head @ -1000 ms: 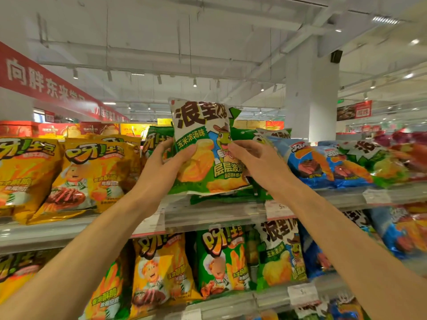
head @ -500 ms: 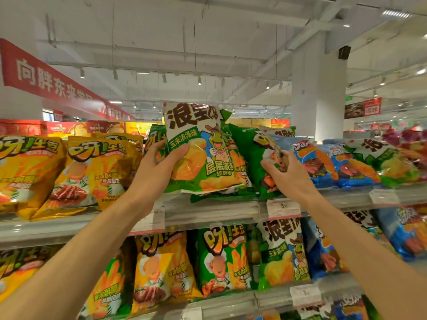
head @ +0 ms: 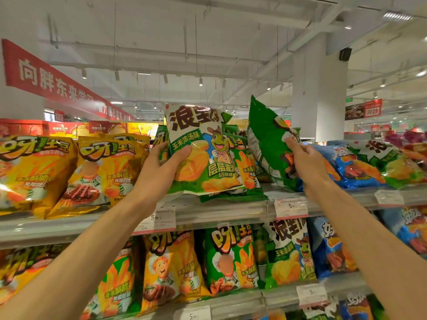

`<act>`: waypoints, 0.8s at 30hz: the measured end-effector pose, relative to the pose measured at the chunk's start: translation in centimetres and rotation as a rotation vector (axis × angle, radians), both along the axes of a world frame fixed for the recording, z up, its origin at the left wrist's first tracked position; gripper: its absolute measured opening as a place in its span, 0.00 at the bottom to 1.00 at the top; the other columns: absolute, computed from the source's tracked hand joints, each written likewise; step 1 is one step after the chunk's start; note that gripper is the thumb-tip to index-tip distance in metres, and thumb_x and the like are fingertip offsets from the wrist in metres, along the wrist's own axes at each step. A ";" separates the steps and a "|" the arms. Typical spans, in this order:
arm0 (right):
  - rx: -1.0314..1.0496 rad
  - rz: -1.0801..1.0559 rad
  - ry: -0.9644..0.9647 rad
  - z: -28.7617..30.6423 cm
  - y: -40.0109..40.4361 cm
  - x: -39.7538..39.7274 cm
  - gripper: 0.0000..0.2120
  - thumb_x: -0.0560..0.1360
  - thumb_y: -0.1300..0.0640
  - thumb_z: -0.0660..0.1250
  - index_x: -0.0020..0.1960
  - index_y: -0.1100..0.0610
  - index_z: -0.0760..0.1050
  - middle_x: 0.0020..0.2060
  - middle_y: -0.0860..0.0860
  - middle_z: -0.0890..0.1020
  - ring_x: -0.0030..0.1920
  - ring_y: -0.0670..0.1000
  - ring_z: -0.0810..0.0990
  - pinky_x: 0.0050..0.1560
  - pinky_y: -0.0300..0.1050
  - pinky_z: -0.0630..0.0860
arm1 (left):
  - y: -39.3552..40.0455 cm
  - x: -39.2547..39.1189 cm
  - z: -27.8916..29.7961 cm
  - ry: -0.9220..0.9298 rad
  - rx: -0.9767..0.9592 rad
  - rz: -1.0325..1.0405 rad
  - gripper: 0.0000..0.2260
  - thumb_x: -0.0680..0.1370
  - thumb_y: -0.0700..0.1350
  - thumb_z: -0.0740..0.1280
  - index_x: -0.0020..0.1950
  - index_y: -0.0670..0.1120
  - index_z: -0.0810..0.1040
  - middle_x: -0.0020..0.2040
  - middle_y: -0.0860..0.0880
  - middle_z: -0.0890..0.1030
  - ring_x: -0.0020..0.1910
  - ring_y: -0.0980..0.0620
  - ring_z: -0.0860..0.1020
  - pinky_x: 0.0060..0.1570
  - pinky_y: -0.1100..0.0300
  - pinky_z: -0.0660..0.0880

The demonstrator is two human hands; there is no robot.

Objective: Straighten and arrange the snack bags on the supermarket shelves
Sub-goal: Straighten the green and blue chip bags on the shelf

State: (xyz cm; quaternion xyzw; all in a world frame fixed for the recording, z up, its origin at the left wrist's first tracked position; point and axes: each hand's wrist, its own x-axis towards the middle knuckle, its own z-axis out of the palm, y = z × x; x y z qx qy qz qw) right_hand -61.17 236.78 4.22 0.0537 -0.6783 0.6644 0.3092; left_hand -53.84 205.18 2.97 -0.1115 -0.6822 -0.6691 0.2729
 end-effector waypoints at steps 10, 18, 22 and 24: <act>-0.001 0.021 0.127 0.7 -2.8 2.0 0.17 0.79 0.40 0.68 0.61 0.49 0.70 0.50 0.46 0.81 0.38 0.38 0.85 0.30 0.33 0.78 | -1.6 0.8 -0.3 0.005 0.000 0.026 0.41 0.64 0.65 0.74 0.75 0.58 0.67 0.57 0.56 0.82 0.47 0.56 0.87 0.45 0.55 0.84; 0.249 -0.116 0.341 2.9 -9.6 4.4 0.24 0.76 0.36 0.67 0.66 0.48 0.70 0.58 0.48 0.78 0.57 0.48 0.80 0.57 0.51 0.80 | -7.1 2.4 0.4 0.049 0.071 0.149 0.32 0.73 0.62 0.74 0.74 0.56 0.69 0.59 0.52 0.84 0.47 0.52 0.87 0.41 0.55 0.84; 0.303 -0.127 0.383 3.9 -14.2 5.7 0.28 0.75 0.35 0.66 0.68 0.50 0.71 0.59 0.50 0.78 0.59 0.53 0.79 0.62 0.59 0.76 | -11.1 3.9 0.4 0.082 0.093 0.221 0.33 0.73 0.61 0.74 0.75 0.56 0.68 0.52 0.53 0.86 0.44 0.53 0.87 0.33 0.61 0.82; 0.326 -0.116 0.383 3.9 -16.3 6.1 0.28 0.75 0.35 0.65 0.68 0.51 0.71 0.60 0.50 0.78 0.60 0.53 0.78 0.63 0.60 0.75 | -12.8 4.6 0.3 0.096 0.107 0.240 0.31 0.74 0.60 0.74 0.74 0.56 0.69 0.54 0.53 0.86 0.45 0.54 0.87 0.34 0.60 0.82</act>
